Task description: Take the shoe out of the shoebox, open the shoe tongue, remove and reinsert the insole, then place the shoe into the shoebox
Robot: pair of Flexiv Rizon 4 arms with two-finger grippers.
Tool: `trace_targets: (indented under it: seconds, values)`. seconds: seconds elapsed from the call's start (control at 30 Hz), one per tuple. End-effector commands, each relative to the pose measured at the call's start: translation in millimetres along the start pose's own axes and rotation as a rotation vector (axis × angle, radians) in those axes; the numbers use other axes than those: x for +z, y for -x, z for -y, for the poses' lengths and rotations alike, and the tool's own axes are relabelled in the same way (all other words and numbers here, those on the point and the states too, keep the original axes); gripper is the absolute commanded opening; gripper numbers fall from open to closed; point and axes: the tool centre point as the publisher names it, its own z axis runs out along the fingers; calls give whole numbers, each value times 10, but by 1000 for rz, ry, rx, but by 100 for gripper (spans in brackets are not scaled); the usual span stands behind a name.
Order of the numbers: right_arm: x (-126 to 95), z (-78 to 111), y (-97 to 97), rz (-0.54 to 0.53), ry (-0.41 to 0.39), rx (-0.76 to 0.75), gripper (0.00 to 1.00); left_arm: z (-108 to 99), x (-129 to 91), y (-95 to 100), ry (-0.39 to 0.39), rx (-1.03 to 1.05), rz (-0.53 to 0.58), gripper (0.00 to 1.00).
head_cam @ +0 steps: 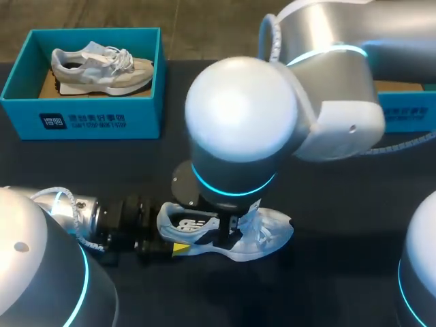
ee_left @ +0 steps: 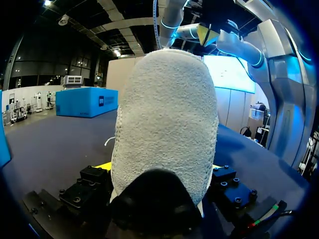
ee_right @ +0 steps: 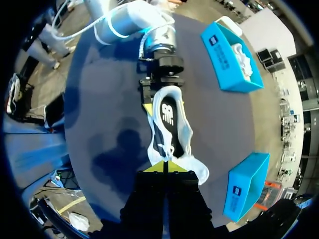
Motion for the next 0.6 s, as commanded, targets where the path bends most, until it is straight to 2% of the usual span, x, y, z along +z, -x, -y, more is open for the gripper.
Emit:
trace_targets:
  seconds: [0.03, 0.07, 0.47, 0.57, 0.6]
  values:
    - [257, -241, -50, -6, -15, -21, 0, -62, -2, -4, 2, -1, 2, 0]
    - [304, -248, -43, -40, 31, -33, 0, -62, -2, -4, 2, -1, 2, 0]
    - [304, -248, -43, -40, 31, -33, 0, -62, -2, -4, 2, -1, 2, 0]
    - [336, -323, -50, -31, 11, -53, 0, -62, -2, -4, 2, -1, 2, 0]
    - [466, -482, -72, -20, -14, -94, 0, -62, -2, -4, 2, -1, 2, 0]
